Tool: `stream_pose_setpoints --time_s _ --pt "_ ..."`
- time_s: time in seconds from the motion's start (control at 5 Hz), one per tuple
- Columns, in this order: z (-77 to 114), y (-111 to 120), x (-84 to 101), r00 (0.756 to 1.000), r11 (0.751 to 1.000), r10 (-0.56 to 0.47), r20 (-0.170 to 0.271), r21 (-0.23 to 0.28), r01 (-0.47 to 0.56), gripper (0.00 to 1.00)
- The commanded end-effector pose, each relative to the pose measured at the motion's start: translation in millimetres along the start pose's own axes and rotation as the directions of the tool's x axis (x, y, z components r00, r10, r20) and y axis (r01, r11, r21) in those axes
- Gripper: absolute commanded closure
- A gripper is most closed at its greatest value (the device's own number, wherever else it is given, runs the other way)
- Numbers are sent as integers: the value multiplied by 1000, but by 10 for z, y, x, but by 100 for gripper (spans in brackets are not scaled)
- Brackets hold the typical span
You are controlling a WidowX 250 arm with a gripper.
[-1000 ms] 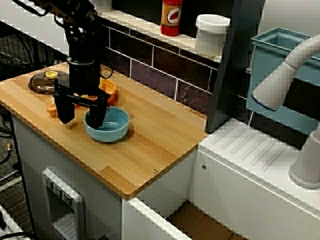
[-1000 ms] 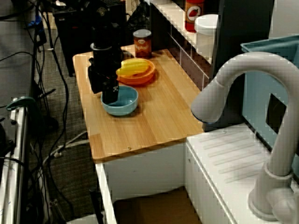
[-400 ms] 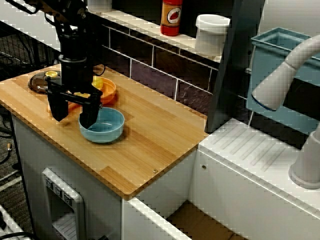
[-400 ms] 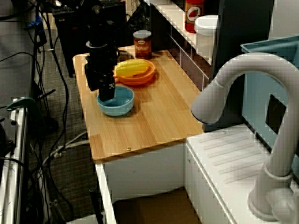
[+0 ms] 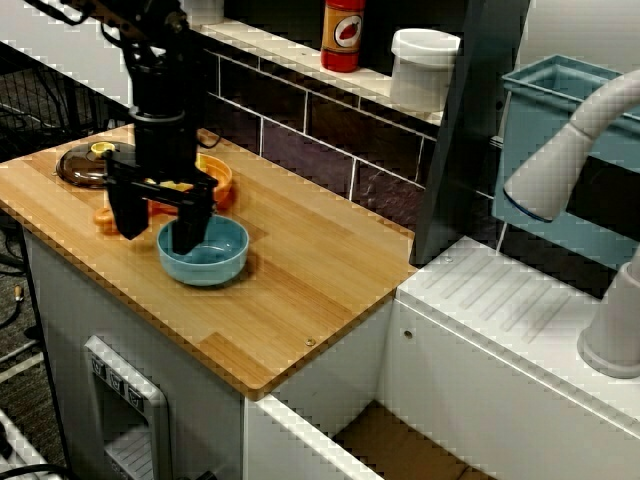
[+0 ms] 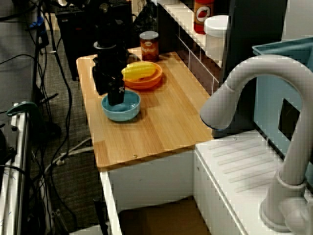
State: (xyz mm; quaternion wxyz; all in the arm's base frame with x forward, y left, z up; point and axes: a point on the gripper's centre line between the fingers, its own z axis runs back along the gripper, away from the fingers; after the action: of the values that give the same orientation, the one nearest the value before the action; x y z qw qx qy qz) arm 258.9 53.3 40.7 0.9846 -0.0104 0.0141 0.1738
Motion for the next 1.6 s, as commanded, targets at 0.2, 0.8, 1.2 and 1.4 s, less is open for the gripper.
stream_pose_setpoints --time_s 0.2,0.8,1.2,1.4 --pt "101 -224 60 999 1000 -14 38 -13 14 0" --pt "2 -447 14 1000 1000 -18 1 -13 18 0" --pt "-56 -703 -10 1000 1000 -26 -12 -10 26 0" --pt "-95 -802 -33 999 1000 -30 -9 -6 30 0"
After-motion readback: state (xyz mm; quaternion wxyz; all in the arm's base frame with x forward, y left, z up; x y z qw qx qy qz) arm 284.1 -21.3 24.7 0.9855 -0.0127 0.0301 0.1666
